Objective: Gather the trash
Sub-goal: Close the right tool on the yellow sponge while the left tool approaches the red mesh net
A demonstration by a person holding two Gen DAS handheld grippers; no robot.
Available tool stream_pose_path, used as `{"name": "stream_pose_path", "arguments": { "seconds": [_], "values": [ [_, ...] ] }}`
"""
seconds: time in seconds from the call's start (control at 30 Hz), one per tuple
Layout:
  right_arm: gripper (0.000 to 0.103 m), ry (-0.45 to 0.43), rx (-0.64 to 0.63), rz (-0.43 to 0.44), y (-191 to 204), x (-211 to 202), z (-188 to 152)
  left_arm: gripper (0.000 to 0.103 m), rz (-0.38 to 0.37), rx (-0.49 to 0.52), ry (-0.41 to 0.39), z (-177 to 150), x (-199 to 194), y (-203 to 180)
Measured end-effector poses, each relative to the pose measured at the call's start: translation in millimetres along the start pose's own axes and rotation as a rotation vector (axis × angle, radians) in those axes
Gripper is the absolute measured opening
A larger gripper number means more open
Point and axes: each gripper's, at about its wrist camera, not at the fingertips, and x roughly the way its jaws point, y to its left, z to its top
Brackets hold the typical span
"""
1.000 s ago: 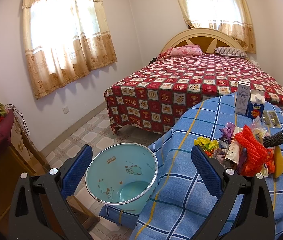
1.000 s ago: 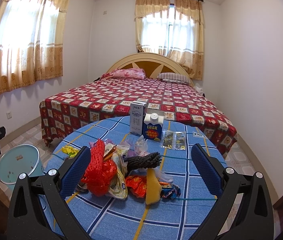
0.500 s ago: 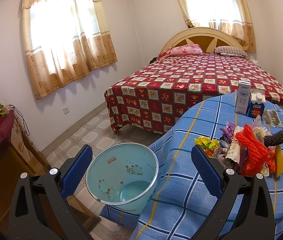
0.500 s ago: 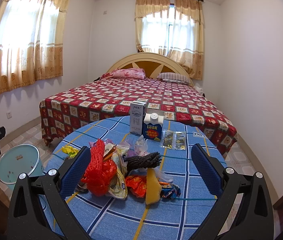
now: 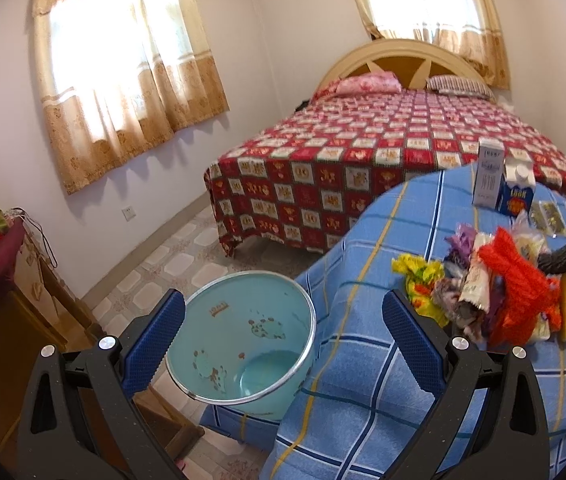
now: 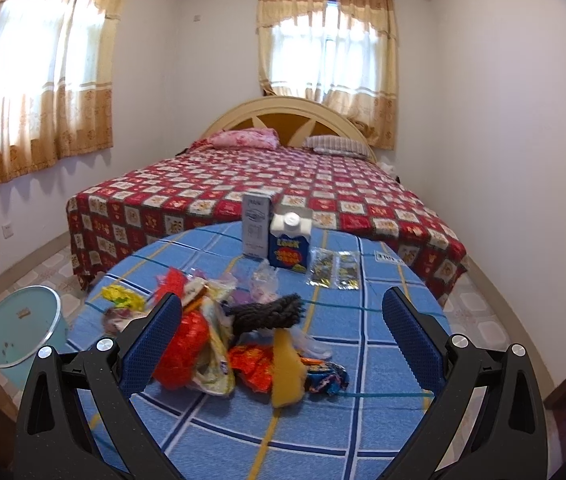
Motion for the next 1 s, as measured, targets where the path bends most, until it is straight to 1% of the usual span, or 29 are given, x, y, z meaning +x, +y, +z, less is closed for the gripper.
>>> {"name": "stream_pose_path", "arguments": {
  "seconds": [0.1, 0.2, 0.4, 0.57, 0.73, 0.83, 0.87, 0.9, 0.97, 1.0],
  "values": [
    [0.098, 0.03, 0.011, -0.019, -8, 16, -10, 0.097, -0.006, 0.012, 0.04, -9, 18, -9],
    [0.098, 0.069, 0.032, -0.027, -16, 32, -22, 0.097, -0.033, 0.028, 0.093, -21, 37, -23],
    [0.097, 0.152, 0.04, -0.047, -29, 61, -53, 0.097, -0.046, 0.047, 0.157, -37, 70, -45],
    [0.097, 0.176, 0.055, -0.057, -39, 71, -70, 0.097, -0.055, 0.057, 0.193, -45, 89, -62],
    [0.093, 0.189, 0.072, -0.023, -41, 80, -77, 0.097, -0.054, 0.064, 0.215, -50, 98, -68],
    [0.089, 0.203, 0.075, 0.003, -38, 85, -78, 0.097, -0.054, 0.05, 0.221, -49, 100, -65],
    [0.085, 0.206, 0.076, 0.009, -38, 87, -78, 0.097, -0.054, 0.046, 0.223, -49, 100, -63],
    [0.078, 0.217, 0.076, 0.025, -36, 89, -79, 0.097, -0.056, 0.04, 0.222, -48, 99, -62],
    [0.069, 0.229, 0.071, 0.043, -34, 92, -79, 0.097, -0.062, 0.034, 0.22, -47, 96, -61],
    [0.066, 0.235, 0.077, 0.069, -33, 93, -79, 0.097, -0.07, 0.034, 0.216, -47, 94, -62]
  ]
}}
